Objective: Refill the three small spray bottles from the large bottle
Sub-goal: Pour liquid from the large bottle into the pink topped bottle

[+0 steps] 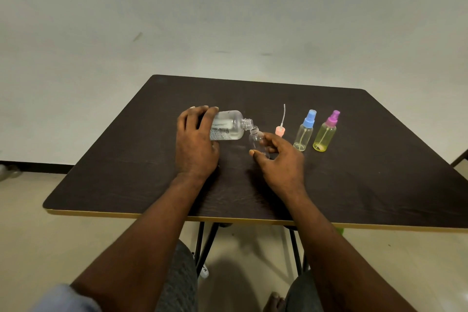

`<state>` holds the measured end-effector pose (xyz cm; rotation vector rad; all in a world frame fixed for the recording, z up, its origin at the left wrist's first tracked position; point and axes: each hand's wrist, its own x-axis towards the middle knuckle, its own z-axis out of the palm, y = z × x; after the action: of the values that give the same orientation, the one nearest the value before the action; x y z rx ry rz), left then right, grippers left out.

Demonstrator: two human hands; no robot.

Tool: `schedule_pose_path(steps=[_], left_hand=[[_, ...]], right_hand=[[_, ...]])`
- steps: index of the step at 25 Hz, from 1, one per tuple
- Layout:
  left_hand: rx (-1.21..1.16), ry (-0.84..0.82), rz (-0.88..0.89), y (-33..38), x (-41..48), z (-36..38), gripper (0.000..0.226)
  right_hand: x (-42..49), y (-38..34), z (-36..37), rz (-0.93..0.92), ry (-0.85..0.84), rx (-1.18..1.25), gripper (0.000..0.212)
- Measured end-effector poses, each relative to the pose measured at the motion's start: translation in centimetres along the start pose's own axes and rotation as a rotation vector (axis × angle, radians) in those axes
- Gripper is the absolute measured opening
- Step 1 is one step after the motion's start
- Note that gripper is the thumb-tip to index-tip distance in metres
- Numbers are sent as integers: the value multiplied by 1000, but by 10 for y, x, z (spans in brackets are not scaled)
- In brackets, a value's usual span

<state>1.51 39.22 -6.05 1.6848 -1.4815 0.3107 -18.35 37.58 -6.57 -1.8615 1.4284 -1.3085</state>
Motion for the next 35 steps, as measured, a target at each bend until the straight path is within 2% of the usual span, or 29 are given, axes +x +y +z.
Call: schedule_pose_path(steps=[17, 35], left_hand=[[33, 65, 32, 5, 0, -4, 61], [49, 108, 61, 6, 1, -6, 57]], right_hand=[[-2, 0, -2, -5, 2, 27, 49], [-2, 0, -1, -8, 0, 18, 48]])
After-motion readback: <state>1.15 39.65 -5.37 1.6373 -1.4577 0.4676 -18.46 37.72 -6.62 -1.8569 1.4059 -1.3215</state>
